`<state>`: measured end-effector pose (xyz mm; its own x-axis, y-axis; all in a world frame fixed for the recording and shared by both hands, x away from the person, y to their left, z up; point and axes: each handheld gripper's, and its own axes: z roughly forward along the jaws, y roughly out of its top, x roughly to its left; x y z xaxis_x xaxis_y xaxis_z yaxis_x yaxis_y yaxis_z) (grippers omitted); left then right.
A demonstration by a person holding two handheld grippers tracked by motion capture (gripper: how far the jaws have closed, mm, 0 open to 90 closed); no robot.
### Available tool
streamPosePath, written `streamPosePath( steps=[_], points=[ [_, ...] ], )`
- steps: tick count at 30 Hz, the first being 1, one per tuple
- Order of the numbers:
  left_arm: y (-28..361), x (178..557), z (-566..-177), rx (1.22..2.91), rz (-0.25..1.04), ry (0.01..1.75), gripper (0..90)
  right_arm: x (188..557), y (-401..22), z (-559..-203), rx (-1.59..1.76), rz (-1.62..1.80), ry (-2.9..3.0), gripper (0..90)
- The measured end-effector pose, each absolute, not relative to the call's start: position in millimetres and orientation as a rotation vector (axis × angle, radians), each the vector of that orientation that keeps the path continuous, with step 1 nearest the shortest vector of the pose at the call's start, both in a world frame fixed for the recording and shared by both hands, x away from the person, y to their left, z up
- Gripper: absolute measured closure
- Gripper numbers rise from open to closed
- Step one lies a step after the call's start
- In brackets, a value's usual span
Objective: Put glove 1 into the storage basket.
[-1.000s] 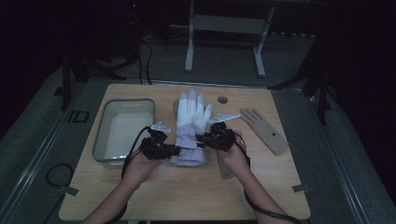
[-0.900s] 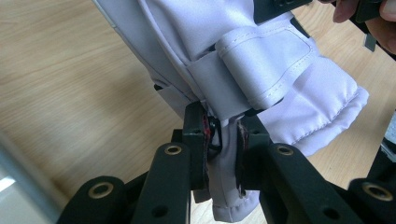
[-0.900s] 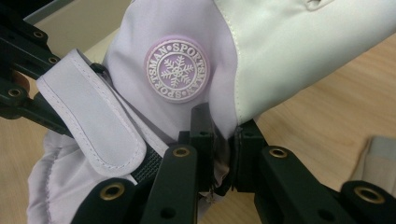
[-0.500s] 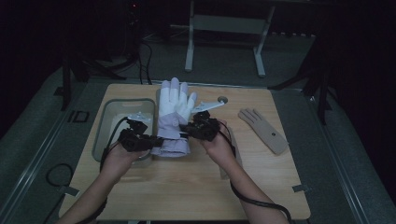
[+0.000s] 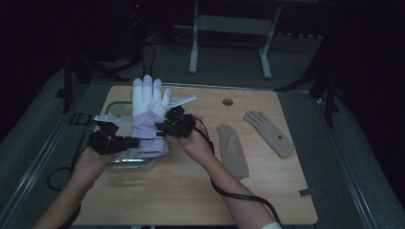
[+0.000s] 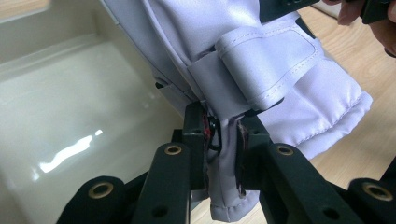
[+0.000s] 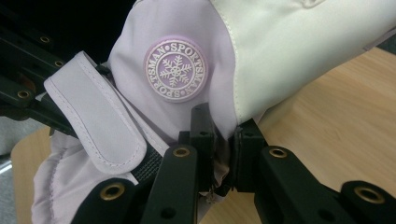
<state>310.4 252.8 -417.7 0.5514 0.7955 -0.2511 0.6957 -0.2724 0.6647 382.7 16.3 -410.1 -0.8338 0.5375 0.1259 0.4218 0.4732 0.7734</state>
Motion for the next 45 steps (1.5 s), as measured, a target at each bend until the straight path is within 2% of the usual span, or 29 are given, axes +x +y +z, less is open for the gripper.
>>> streamPosePath(
  steps=[7,13,24,34,38,41,45],
  points=[
    [289.9,311.4,-415.7,2.034,0.156,1.247,78.0,388.6,55.6,-409.3,0.809,1.31,2.608,81.9],
    [303.3,315.8,-433.3,2.056,0.151,1.288,78.0,396.0,79.5,-428.6,0.834,1.279,2.649,81.8],
    [297.4,330.9,-471.1,2.14,0.098,1.369,77.7,410.1,94.0,-474.2,0.913,1.124,2.737,81.7],
    [288.7,336.7,-486.8,2.198,0.077,1.401,77.1,413.1,102.4,-488.9,0.927,0.978,2.781,80.9],
    [288.3,337.0,-488.2,2.2,0.062,1.401,72.6,418.1,102.6,-491.9,0.959,0.934,2.82,77.5],
    [286.9,335.2,-488.0,2.2,0.082,1.383,65.9,419.4,102.3,-493.4,0.953,0.93,2.827,73.1],
    [284.3,333.0,-488.7,2.211,0.127,1.382,55.5,421.3,102.0,-492.2,0.975,0.953,2.798,58.9]
  ],
)
